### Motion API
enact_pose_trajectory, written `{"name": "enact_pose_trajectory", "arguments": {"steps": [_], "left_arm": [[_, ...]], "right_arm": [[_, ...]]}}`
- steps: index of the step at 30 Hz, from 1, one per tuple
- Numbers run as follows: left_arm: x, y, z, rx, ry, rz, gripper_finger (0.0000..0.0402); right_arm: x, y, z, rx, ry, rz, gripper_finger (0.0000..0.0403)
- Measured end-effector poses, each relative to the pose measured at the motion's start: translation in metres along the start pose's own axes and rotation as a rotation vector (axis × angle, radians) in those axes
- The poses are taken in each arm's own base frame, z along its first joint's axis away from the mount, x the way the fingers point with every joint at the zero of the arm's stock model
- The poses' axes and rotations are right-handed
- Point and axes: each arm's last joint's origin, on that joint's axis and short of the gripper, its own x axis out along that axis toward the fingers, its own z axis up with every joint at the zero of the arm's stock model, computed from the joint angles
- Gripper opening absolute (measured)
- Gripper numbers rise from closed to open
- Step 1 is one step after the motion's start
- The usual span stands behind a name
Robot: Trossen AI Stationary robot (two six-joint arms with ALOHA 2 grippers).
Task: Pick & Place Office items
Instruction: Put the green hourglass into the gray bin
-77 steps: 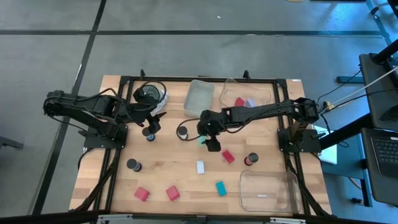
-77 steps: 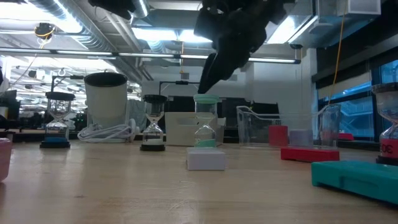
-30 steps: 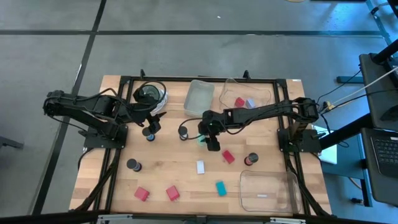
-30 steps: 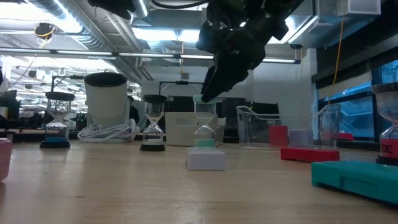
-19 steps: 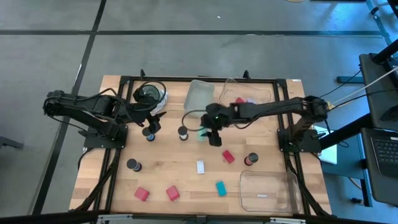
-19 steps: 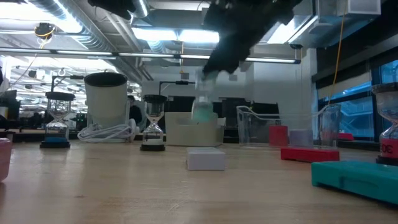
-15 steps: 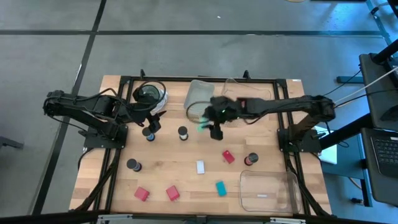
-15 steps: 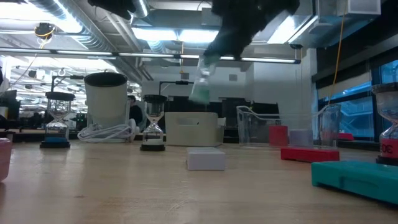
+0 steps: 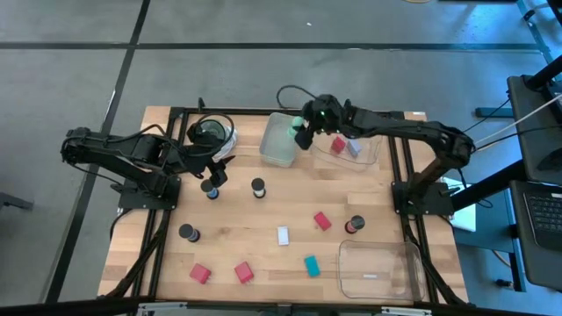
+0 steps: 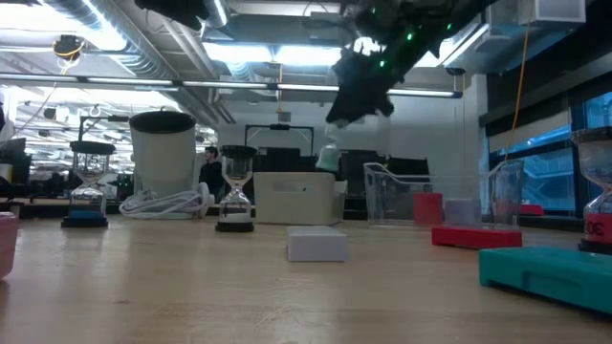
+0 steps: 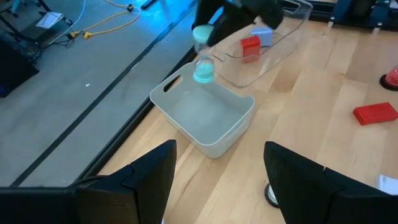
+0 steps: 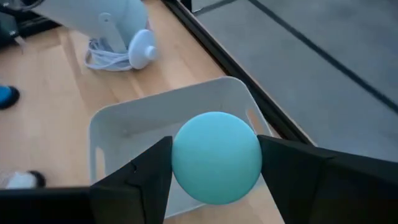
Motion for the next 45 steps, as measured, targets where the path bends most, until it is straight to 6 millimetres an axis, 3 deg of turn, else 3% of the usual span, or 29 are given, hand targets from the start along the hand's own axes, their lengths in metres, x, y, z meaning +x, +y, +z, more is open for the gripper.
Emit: {"name": "enact_pose_trajectory", "arguments": {"steps": [13,32,45], "left_arm": [[0.0,0.0,0.0,0.017,-0.006,0.015,0.0239],[0.0,0.001,0.001,0.018,-0.017,0.042,0.0239],[0.0,0.001,0.001,0.023,-0.016,0.042,0.0239]], "right_arm": [[0.049,-0.014,-0.019,0.054,0.056,-0.039,0.021],[0.052,-0.015,-0.022,0.044,0.07,-0.114,0.021],[0.069,-0.019,-0.03,0.063,0.088,-0.12,0.021]]}}
